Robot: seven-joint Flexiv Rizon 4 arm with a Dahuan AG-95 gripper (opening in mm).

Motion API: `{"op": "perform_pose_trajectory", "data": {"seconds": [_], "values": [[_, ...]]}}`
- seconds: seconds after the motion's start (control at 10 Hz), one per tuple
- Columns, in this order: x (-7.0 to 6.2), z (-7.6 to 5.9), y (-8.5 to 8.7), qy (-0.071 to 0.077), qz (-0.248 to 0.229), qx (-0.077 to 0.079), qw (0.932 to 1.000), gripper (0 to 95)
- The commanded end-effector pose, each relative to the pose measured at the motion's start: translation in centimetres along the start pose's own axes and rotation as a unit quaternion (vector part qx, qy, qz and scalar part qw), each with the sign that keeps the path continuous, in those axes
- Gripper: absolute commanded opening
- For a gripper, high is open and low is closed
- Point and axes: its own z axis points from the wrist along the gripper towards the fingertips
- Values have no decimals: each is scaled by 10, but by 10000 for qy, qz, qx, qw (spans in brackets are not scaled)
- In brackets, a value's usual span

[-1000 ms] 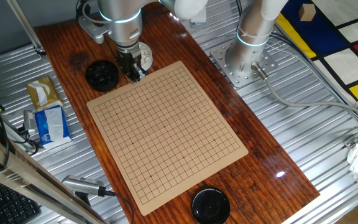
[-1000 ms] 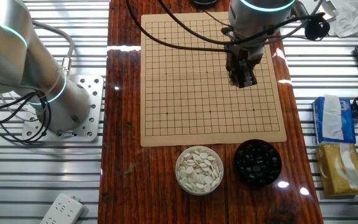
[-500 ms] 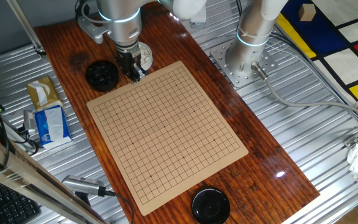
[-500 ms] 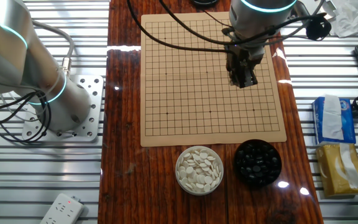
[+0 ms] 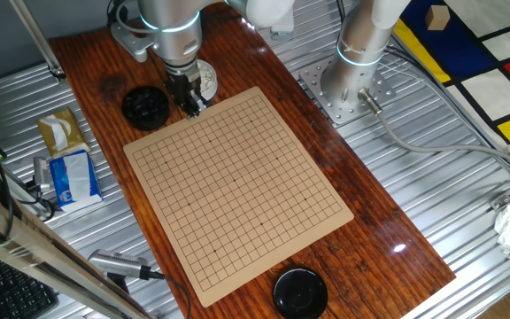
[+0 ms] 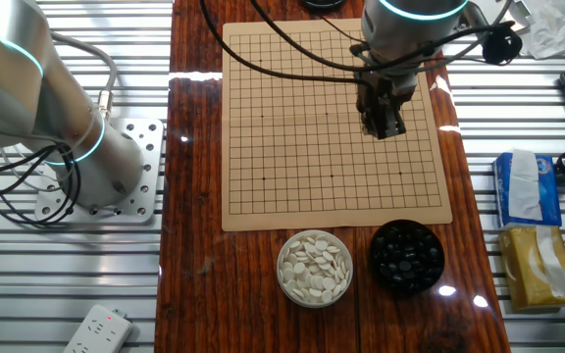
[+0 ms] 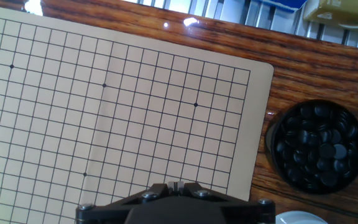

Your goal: Play the first move as black on the 3-4 point in the upper right corner of the Go board

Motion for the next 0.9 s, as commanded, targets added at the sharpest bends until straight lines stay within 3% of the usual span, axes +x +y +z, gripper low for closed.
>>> {"op": "perform_pose_trajectory", "data": {"seconds": [0.1, 0.6, 0.9], "values": [[0, 1, -1, -10, -2, -5, 10000, 0], [9, 10, -15, -82, -139, -165, 9997, 0], [7, 18, -41, -107, -215, -326, 9992, 0]]}}
